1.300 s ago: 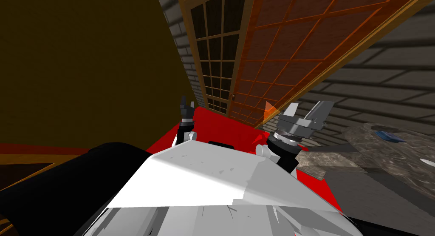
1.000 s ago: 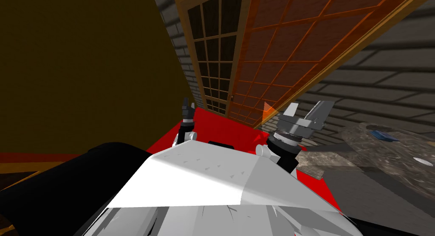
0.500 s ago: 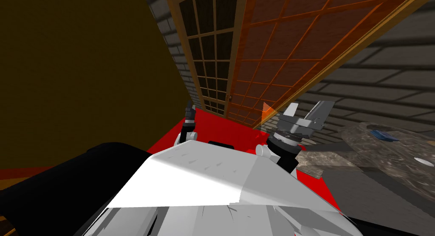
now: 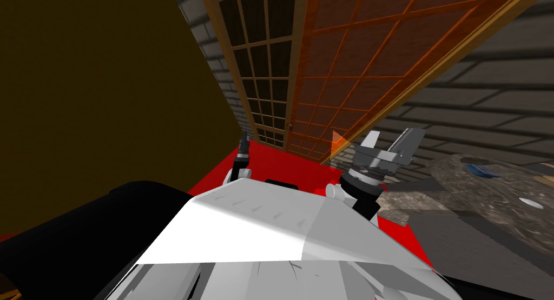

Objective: Pull the door open

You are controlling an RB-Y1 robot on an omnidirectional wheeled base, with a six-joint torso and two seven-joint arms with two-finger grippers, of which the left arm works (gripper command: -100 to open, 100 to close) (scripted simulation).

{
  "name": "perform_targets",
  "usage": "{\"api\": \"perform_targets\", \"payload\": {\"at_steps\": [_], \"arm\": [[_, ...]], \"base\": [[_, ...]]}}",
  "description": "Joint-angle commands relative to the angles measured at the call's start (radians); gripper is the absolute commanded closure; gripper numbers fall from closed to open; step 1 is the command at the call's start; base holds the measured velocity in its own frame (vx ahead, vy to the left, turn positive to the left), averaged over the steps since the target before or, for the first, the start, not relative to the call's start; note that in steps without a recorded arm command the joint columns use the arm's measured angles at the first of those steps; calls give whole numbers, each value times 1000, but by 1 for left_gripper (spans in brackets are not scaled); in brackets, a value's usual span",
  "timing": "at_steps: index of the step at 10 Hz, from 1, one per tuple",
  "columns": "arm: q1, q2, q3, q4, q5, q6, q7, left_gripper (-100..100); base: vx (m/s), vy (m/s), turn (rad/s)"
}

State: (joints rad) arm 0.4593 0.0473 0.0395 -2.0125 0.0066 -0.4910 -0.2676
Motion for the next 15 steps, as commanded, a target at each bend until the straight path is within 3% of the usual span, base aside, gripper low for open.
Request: {"api": "perform_targets", "payload": {"at_steps": [1,15], "arm": [[-13,7,10,37,-7,-8,-36,-100],[-102,43,79,407,-82,-121,-373,-100]], "base": [[91,-21,-69],[102,-17,-77]]}}
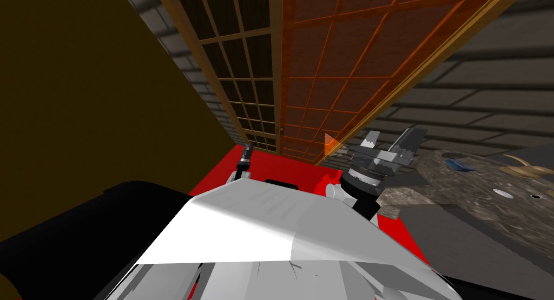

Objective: Pull the door open

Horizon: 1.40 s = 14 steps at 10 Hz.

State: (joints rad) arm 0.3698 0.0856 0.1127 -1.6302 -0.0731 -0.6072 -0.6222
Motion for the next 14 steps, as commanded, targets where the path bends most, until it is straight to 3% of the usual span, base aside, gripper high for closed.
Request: {"api": "perform_targets", "payload": {"at_steps": [1,7,8,14], "arm": [[-19,6,12,50,-8,-13,-44,-100],[-60,12,43,217,-42,-64,-196,-100],[-60,12,43,218,-42,-64,-196,-100],[-100,15,72,375,-74,-111,-339,-100]], "base": [[103,-9,-86],[106,-12,-82],[70,-4,-24],[95,-6,-76]]}}
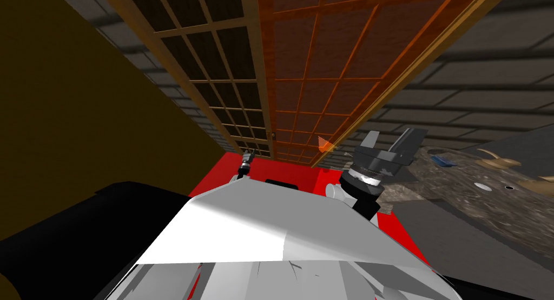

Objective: Pull the door open

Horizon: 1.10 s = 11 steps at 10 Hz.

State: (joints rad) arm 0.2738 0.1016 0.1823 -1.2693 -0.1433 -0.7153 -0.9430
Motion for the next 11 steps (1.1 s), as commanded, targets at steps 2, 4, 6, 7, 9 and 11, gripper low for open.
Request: {"api": "perform_targets", "payload": {"at_steps": [2,4,6,7,9,11], "arm": [[-17,-1,12,62,-14,-18,-63,-100],[-29,-2,20,108,-23,-32,-105,-100],[-41,-2,29,152,-32,-46,-146,-100],[-46,-3,32,172,-36,-52,-164,-100],[-57,-4,39,211,-45,-64,-200,-100],[-67,-5,46,246,-52,-75,-232,-100]], "base": [[103,-4,-78],[102,1,-73],[103,-3,-67],[101,5,-70],[99,8,-58],[103,2,-63]]}}
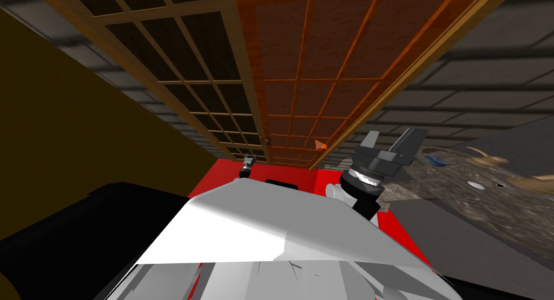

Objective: Pull the door open

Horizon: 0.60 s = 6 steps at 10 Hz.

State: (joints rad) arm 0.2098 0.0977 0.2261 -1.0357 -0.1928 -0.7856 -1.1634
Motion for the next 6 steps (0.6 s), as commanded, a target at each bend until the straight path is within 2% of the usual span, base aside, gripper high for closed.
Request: {"api": "perform_targets", "payload": {"at_steps": [1,6], "arm": [[-13,-2,8,43,-9,-14,-41,-100],[-45,-7,24,132,-28,-42,-125,-100]], "base": [[128,19,-67],[131,17,-73]]}}
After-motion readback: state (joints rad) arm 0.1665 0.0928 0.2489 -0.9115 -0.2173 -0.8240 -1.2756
